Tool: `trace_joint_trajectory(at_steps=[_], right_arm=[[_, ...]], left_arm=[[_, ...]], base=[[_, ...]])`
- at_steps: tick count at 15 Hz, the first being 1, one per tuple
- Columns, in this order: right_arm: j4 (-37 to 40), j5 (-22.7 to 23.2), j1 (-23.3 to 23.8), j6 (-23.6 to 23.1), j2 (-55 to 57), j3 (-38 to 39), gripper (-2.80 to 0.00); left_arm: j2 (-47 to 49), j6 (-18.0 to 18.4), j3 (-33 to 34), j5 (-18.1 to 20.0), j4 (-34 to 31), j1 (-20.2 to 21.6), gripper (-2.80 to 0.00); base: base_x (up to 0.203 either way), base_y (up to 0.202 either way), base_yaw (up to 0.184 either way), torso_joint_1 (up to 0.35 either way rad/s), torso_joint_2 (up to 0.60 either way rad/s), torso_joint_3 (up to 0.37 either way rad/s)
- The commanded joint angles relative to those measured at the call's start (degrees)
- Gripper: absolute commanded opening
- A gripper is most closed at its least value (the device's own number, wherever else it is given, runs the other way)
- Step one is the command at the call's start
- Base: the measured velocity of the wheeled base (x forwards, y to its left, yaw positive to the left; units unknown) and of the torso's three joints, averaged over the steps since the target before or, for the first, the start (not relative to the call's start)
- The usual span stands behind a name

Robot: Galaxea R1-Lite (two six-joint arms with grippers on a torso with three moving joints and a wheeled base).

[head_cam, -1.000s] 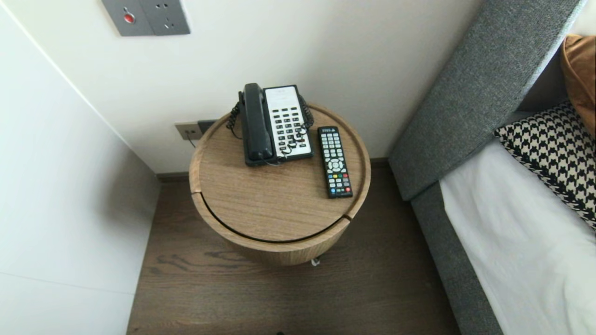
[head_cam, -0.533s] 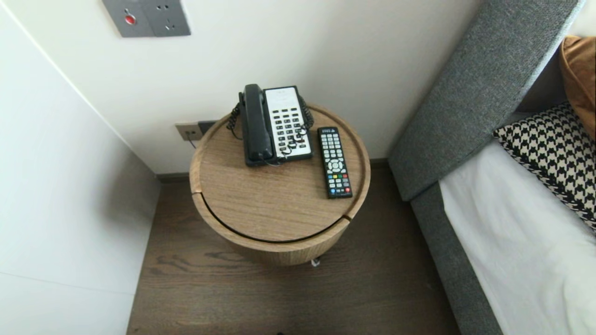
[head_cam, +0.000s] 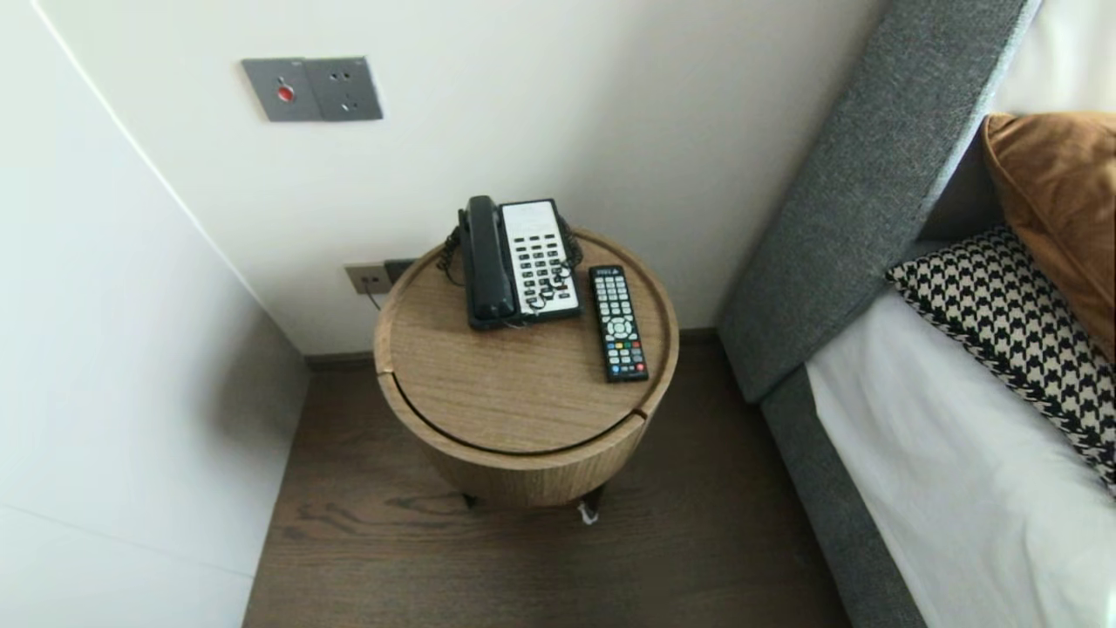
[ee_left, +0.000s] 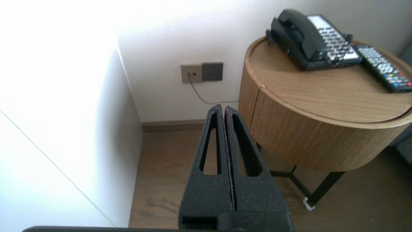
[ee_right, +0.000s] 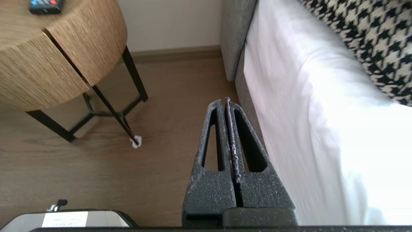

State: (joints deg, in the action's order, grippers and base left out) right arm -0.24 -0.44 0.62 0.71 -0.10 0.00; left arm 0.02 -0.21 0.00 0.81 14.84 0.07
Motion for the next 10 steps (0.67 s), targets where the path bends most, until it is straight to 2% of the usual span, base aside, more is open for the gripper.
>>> trace_joint_trajectory(at_steps=[1, 10], right_arm=[[-0.02, 0.0, -0.01, 0.0, -0.52, 0.26, -2.8], [-0.02, 0.0, -0.01, 0.0, -0.52, 0.26, -2.8]], left_arm=[[-0.11, -0.14, 2.29, -0.02, 0.1, 0.01, -2.8], [-0.11, -0.23, 2.29, -0.02, 0.1, 0.01, -2.8]], base=[[0.0, 0.0, 0.0, 0.002, 0.0, 0.193], [0.0, 0.0, 0.0, 0.001, 0.0, 0.203]])
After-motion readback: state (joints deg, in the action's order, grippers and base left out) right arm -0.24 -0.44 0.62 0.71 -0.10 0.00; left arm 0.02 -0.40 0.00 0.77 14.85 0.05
